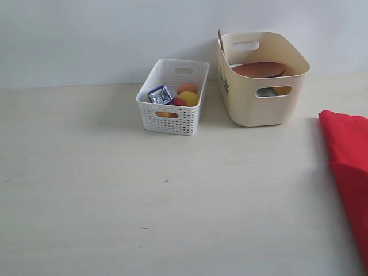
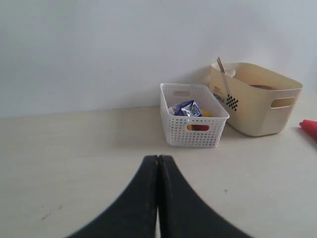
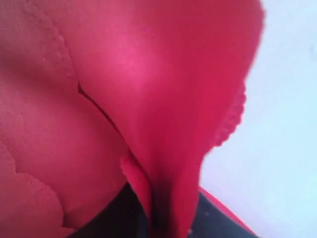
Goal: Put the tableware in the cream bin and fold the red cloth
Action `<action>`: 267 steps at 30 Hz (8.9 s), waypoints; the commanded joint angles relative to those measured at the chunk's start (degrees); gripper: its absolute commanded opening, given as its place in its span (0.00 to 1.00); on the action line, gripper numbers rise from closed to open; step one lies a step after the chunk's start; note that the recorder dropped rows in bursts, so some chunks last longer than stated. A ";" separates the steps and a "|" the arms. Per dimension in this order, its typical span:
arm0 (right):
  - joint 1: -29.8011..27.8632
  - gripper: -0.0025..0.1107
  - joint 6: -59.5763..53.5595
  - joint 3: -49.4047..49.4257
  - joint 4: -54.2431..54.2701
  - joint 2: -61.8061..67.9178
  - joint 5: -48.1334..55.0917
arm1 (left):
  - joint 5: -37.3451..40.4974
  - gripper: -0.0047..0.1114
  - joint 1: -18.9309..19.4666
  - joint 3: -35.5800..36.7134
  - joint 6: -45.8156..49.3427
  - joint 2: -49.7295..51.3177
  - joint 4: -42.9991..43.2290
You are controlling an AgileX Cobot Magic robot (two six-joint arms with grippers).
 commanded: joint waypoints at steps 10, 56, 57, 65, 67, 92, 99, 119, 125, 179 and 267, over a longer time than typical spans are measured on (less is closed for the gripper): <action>-0.71 0.02 -6.67 -9.28 12.18 7.76 -1.15 | -0.35 0.04 5.98 7.57 -0.23 -0.23 -3.07; 11.42 0.02 -17.31 -45.07 33.46 25.90 -4.33 | -1.31 0.04 22.60 12.12 -0.23 -0.23 -5.01; 11.42 0.02 -17.81 -45.07 33.46 25.90 -4.36 | -1.31 0.04 22.87 12.12 -0.23 -0.23 -5.01; 11.42 0.43 -20.56 -45.07 30.78 24.61 -4.36 | -1.31 0.04 23.01 12.12 -0.23 -0.23 -5.12; 11.42 0.57 -19.54 -45.07 27.79 23.23 -4.36 | -1.31 0.04 23.01 12.12 -0.23 -0.23 -5.12; 12.59 0.08 -8.55 -35.12 17.12 0.26 -1.40 | -2.00 0.04 15.20 12.12 -0.23 -0.23 -5.35; 13.11 0.02 -13.95 -16.57 21.84 -14.18 -15.47 | -2.97 0.04 11.48 12.12 -0.23 -0.23 -5.63; 22.23 0.02 -27.28 14.75 33.50 -51.17 -23.32 | -3.07 0.04 5.04 12.12 -0.23 -0.23 -5.63; 25.14 0.02 -27.26 17.44 32.96 -59.86 -19.79 | -3.07 0.04 5.04 12.12 -0.23 -0.23 -5.63; 39.71 0.02 -24.56 53.57 28.30 -101.02 -30.93 | -3.07 0.04 5.06 12.12 -0.13 -0.23 -4.27; 39.71 0.02 -25.41 53.57 28.71 -101.02 -31.41 | -3.51 0.04 17.18 12.12 -0.27 -0.23 2.88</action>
